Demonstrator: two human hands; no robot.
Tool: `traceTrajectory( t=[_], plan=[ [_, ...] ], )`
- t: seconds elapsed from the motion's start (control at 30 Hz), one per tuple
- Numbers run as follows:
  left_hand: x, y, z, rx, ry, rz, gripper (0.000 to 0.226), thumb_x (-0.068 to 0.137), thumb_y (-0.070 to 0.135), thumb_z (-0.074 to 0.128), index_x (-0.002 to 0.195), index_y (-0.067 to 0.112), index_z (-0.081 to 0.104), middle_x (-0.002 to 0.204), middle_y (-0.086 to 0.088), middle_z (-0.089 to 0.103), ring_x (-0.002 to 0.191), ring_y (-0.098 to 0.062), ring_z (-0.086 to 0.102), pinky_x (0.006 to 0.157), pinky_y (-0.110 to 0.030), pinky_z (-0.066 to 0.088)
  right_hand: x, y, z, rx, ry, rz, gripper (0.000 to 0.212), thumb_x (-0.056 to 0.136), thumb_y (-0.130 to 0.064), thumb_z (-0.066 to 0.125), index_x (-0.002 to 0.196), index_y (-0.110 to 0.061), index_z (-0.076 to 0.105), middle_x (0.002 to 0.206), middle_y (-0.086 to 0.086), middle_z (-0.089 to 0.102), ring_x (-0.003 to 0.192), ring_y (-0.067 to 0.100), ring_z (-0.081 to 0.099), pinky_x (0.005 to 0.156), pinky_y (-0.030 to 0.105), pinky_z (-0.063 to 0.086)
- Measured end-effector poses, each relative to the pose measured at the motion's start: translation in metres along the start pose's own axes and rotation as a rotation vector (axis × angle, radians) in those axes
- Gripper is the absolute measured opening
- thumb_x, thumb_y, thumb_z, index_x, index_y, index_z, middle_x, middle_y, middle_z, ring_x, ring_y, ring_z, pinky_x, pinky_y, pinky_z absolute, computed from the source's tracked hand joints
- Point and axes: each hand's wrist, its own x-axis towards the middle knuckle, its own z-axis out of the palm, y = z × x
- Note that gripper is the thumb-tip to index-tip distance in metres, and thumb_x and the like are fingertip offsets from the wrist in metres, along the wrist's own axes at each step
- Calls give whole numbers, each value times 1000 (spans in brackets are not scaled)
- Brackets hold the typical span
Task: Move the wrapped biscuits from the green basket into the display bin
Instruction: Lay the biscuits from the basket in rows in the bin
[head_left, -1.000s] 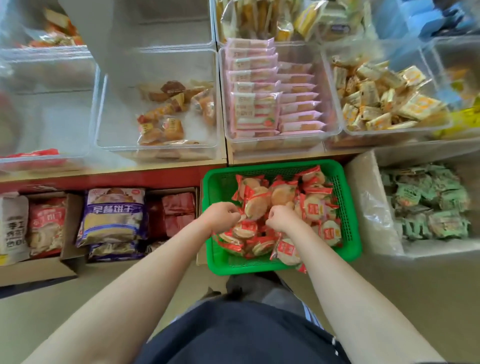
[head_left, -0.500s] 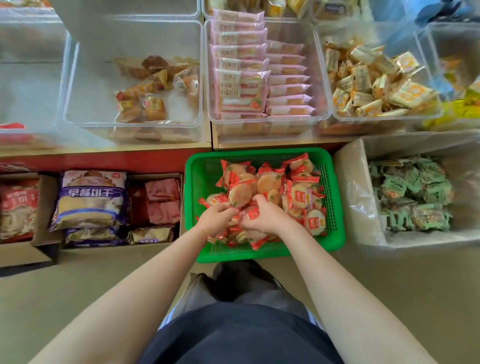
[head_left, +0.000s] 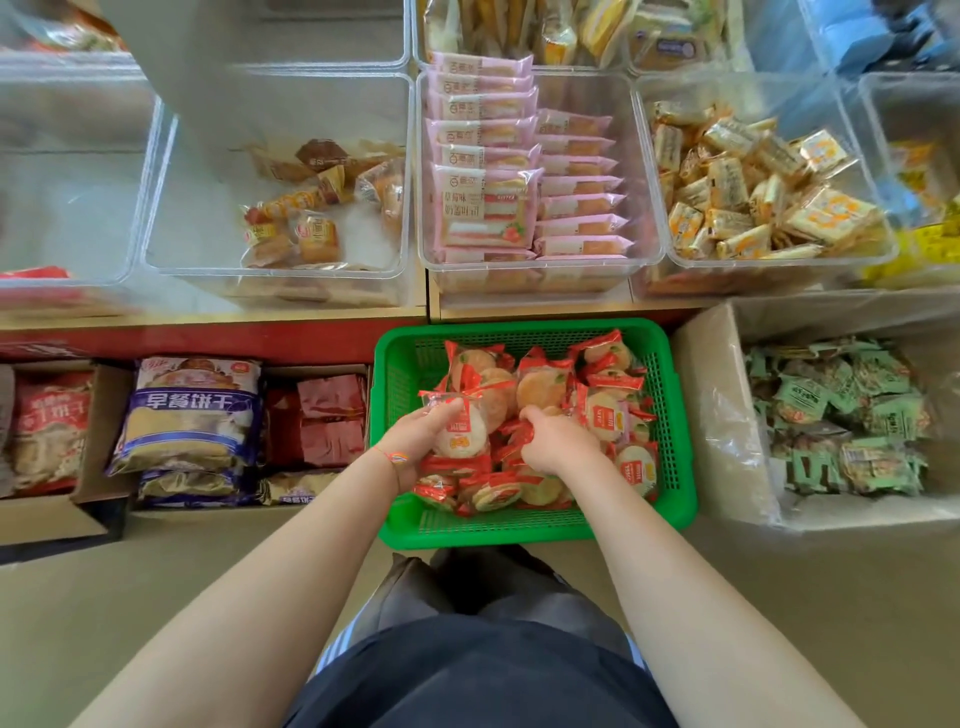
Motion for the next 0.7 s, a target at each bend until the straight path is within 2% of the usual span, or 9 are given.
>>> traceTrajectory(
  t=[0.07,0.1,0.2,0.3,0.4,0.5,0.53,0.6,0.7],
  plan=[
    [0,2,3,7,28,10,42,95,48,54,115,12,65,107,-11,73,99,-25,68,96,-41,52,3,-1,4,1,58,12,65,90,-29,45,151,-29,23,141,11,45,98,28,61,50,28,38],
    [-1,3,3,3,41,8,42,96,50,51,112,14,66,103,-8,73,96,-23,69,94,-39,53,3,-1,5,-3,91,16,60,91,-35,47,148,-26,28,135,10,49,98,28,61,51,28,38],
    [-7,6,4,-25,70,-11,37,98,47,49,105,15,66,92,-5,73,81,-18,69,77,-32,55,0,1,1,53,255,43,29,92,-38,56,114,-19,53,95,2,63,77,21,61,48,27,40],
    [-11,12,1,-1,130,3,35,95,44,55,104,12,68,95,-8,73,81,-21,68,83,-36,54,-6,0,-11,219,387,70,15,92,-32,59,89,-19,53,84,-1,62,71,21,59,49,26,40],
    [-15,24,-4,-25,252,31,32,91,38,63,98,8,68,93,-12,72,78,-24,67,79,-38,54,-16,-6,-32,565,436,-65,17,88,-28,64,88,-20,48,79,-1,56,66,20,54,54,31,40],
    [-17,38,-9,-54,330,71,34,87,34,67,101,4,68,99,-15,73,84,-29,69,83,-44,55,-25,-13,-57,903,407,-145,41,83,-27,71,116,-23,48,95,2,57,79,22,61,63,33,48],
    [-19,42,-10,-68,335,84,32,88,31,67,105,4,67,102,-15,73,83,-28,69,77,-44,57,-27,-15,-64,1032,364,-148,44,82,-26,72,121,-21,51,100,4,61,84,23,64,68,35,52],
    [-25,50,-12,-103,311,117,26,90,21,65,110,5,64,100,-14,71,79,-23,67,64,-37,56,-31,-20,-73,1296,228,-177,32,85,-19,70,115,-12,61,99,7,68,83,21,67,69,35,56],
    [-38,57,-14,-168,229,124,13,91,13,63,103,8,63,96,-10,67,81,-21,65,68,-35,56,-37,-23,-74,1474,32,-232,12,89,-15,65,101,-10,67,84,3,71,75,17,64,62,29,51]
  ],
)
